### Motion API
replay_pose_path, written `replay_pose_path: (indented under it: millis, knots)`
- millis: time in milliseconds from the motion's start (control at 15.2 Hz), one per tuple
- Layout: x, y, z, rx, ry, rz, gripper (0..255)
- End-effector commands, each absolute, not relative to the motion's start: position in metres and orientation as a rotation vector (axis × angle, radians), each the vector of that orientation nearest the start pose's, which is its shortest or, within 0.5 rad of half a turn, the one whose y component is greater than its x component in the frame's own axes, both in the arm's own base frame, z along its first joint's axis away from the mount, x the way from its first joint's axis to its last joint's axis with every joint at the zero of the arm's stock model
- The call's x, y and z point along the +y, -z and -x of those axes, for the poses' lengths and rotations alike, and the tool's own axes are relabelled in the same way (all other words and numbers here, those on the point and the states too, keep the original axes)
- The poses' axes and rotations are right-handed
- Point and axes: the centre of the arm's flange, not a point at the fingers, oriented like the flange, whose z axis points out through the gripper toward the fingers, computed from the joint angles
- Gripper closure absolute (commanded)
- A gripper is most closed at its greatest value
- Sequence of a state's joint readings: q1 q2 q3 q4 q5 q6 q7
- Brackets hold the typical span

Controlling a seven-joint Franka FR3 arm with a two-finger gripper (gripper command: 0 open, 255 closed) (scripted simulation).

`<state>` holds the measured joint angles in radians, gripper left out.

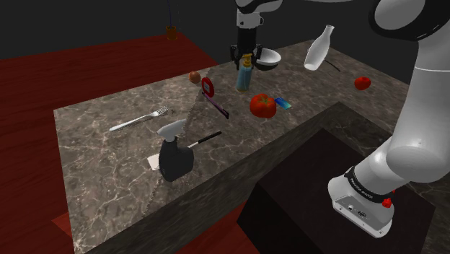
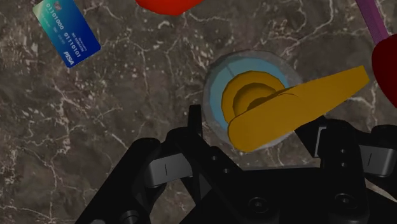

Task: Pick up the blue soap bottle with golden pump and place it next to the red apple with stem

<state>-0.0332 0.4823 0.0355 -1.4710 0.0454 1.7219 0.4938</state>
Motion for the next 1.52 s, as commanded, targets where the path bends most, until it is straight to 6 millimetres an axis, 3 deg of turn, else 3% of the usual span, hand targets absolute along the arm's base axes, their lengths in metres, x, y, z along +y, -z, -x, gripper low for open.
replay_pose_path:
  millis: [0,1452]
  knots:
    - [0.001,-0.396,-0.668,0.780,-0.375,3.018,255]
    - [0.001,-0.512,-0.668,0.780,-0.375,3.018,255]
